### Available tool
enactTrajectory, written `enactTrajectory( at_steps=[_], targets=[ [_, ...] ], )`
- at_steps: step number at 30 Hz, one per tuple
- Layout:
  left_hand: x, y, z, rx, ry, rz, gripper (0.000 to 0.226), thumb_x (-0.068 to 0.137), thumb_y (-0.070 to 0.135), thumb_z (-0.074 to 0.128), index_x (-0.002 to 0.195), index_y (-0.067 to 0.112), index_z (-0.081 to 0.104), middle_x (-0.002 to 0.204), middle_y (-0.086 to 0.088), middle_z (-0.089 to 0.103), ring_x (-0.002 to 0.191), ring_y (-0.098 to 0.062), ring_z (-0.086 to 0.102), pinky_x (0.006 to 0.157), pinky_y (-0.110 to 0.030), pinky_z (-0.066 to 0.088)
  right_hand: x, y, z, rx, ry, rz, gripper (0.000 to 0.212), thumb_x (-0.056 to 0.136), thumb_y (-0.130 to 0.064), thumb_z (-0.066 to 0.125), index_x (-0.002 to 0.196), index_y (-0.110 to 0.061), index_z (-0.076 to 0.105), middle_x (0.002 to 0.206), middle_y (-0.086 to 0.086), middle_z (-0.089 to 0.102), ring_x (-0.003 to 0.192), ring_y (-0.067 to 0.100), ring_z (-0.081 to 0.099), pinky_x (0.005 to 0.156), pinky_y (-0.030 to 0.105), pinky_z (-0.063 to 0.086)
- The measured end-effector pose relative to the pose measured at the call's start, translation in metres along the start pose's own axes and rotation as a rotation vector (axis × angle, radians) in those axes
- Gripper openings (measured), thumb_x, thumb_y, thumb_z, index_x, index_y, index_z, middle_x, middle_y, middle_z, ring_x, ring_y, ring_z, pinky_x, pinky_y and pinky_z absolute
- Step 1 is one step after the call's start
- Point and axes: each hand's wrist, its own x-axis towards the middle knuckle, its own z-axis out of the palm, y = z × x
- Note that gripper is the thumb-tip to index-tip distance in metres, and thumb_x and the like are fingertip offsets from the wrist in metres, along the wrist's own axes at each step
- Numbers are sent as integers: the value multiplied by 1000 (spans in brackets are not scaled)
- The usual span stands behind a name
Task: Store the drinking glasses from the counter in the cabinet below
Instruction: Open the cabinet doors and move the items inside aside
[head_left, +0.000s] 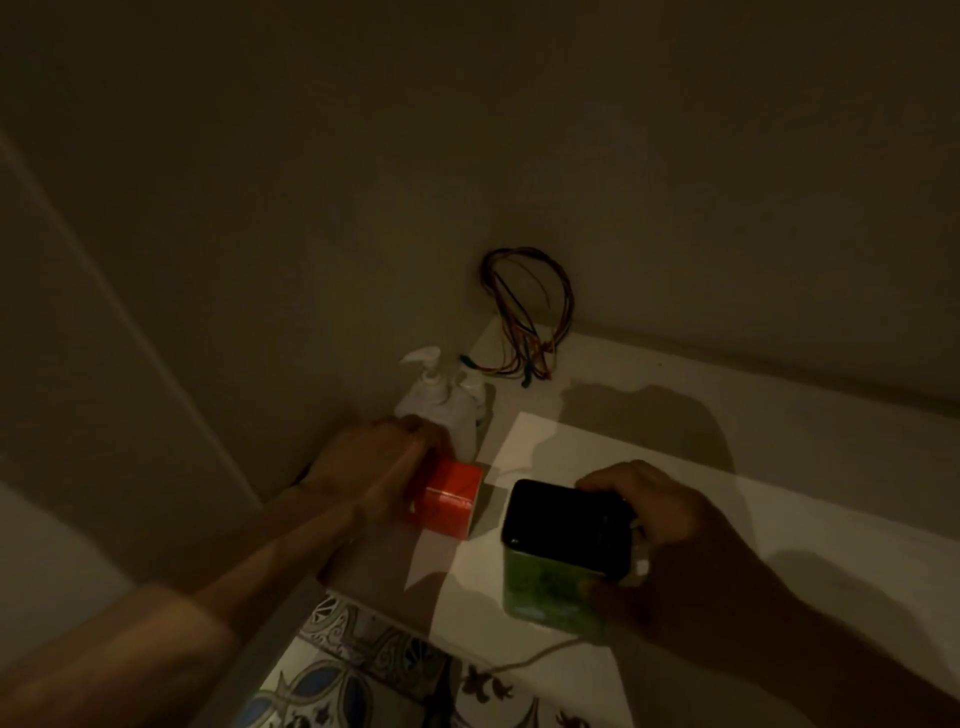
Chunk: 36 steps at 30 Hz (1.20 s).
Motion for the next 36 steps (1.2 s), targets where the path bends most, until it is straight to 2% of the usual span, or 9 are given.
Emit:
enactTrajectory(
  at_steps=[2, 4, 6, 9, 17, 20, 25, 32, 36],
  targets=[
    [1, -3, -3, -61, 11, 25, 11, 99, 18, 53, 110, 20, 56, 103, -8, 62, 79, -20, 56, 63, -22, 43, -1, -11, 9, 9, -8, -17, 56, 61, -31, 81, 114, -22, 62, 101, -12, 59, 84, 7, 61, 70, 17, 52],
    [7, -4, -5, 76, -102, -11, 30, 92, 22, 64, 121, 24, 54, 117, -3, 59, 96, -23, 60, 73, -24, 44, 0, -18, 21, -1, -19, -2, 59, 61, -39, 79, 115, -29, 58, 103, -17, 56, 86, 5, 59, 74, 13, 49],
    [15, -7, -7, 213, -197, -101, 54, 83, 26, 73, 130, 27, 47, 127, 2, 54, 111, -25, 58, 80, -32, 41, 3, -25, 34, -7, -42, 25, 62, 63, -43, 76, 119, -36, 52, 107, -22, 51, 91, 3, 56, 80, 19, 50],
    [20, -11, -4, 251, -231, -116, 66, 80, 30, 77, 136, 28, 42, 132, 0, 52, 115, -28, 58, 85, -39, 45, 13, -36, 47, 1, -77, 38, 60, 67, -41, 75, 120, -37, 49, 108, -21, 49, 94, 5, 55, 86, 30, 51],
    [20, -13, -17, 344, -227, -44, 65, 83, 31, 73, 140, 32, 41, 133, 0, 46, 116, -27, 55, 80, -37, 46, 42, -50, 70, -2, -112, 62, 64, 70, -41, 76, 126, -34, 46, 120, -16, 48, 100, 11, 56, 91, 36, 50],
    [22, -12, -38, 342, -180, -17, 52, 84, 24, 71, 131, 29, 50, 126, 0, 53, 111, -25, 58, 76, -32, 43, 51, -54, 79, 17, -122, 79, 64, 72, -38, 76, 128, -32, 46, 123, -13, 47, 103, 11, 56, 93, 35, 49],
    [20, -6, -56, 241, 21, 3, 42, 85, 21, 66, 125, 29, 55, 125, 1, 59, 101, -24, 63, 71, -31, 45, 62, -63, 96, 19, -91, 86, 64, 76, -39, 77, 131, -31, 45, 130, -14, 42, 109, 8, 53, 81, 17, 40],
    [23, -5, -54, 114, 200, -11, 43, 82, 15, 64, 123, 26, 54, 121, -2, 61, 100, -27, 61, 74, -43, 52, 65, -69, 111, -2, -15, 105, 72, 83, -41, 75, 143, -32, 36, 141, -13, 39, 123, 12, 49, 84, 16, 28],
    [23, -6, -55, 115, 214, -7, 42, 82, 15, 64, 123, 23, 55, 123, -3, 61, 101, -26, 61, 75, -43, 52, 63, -71, 119, 27, 22, 125, 76, 86, -41, 71, 149, -31, 30, 148, -11, 36, 127, 16, 46, 92, 21, 36]
  ],
)
